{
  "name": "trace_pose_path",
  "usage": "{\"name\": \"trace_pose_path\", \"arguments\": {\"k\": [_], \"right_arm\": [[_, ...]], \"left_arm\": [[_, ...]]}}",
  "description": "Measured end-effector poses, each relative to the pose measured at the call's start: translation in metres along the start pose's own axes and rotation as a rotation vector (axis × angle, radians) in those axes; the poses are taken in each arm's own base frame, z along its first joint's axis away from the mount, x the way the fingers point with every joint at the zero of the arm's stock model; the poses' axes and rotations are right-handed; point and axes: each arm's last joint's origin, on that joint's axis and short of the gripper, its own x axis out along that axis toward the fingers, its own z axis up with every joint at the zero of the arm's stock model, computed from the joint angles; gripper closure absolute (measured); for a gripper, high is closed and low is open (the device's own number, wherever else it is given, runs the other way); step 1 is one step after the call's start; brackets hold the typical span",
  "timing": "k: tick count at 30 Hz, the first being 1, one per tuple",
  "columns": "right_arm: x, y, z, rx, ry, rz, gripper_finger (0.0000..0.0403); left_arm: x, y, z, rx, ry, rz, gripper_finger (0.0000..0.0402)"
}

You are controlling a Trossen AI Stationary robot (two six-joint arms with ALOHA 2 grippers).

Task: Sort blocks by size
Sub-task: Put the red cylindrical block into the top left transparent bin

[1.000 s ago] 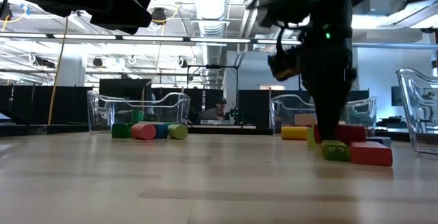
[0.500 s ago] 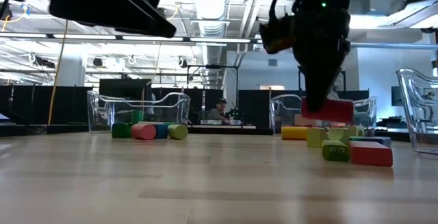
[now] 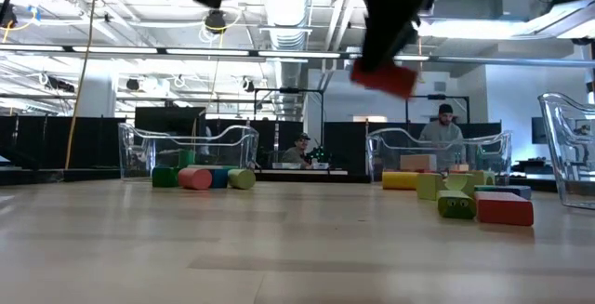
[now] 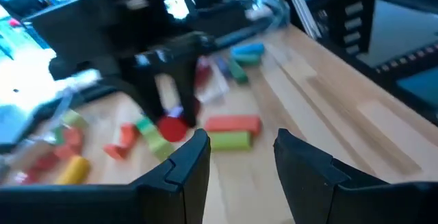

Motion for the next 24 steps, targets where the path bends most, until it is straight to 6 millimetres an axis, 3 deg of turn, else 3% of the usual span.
{"name": "trace_pose_path", "arguments": {"k": [6, 11, 16, 20, 24], "right_arm": [[-0.039, 0.023, 0.019, -0.109, -0.189, -0.023, 0.0257], [-0.073, 0.040, 0.030, -0.208, -0.376, -0.076, 0.0258], [-0.094, 0.058, 0.049, -0.302, -0.626, -0.011, 0.0258], [-0.101, 0.059, 0.062, -0.350, -0.753, -0.009, 0.0258], [-0.102, 0.052, 0.072, -0.346, -0.811, -0.010, 0.0258]], "left_arm": [[-0.023, 0.027, 0.009, -0.042, -0.126, 0.011, 0.0246], [-0.051, 0.047, -0.016, -0.115, -0.285, 0.056, 0.0246], [-0.071, 0.063, -0.045, -0.250, -0.517, 0.050, 0.0246], [-0.070, 0.067, -0.050, -0.300, -0.584, -0.055, 0.0246], [-0.059, 0.067, -0.042, -0.290, -0.596, -0.078, 0.0246]]}}
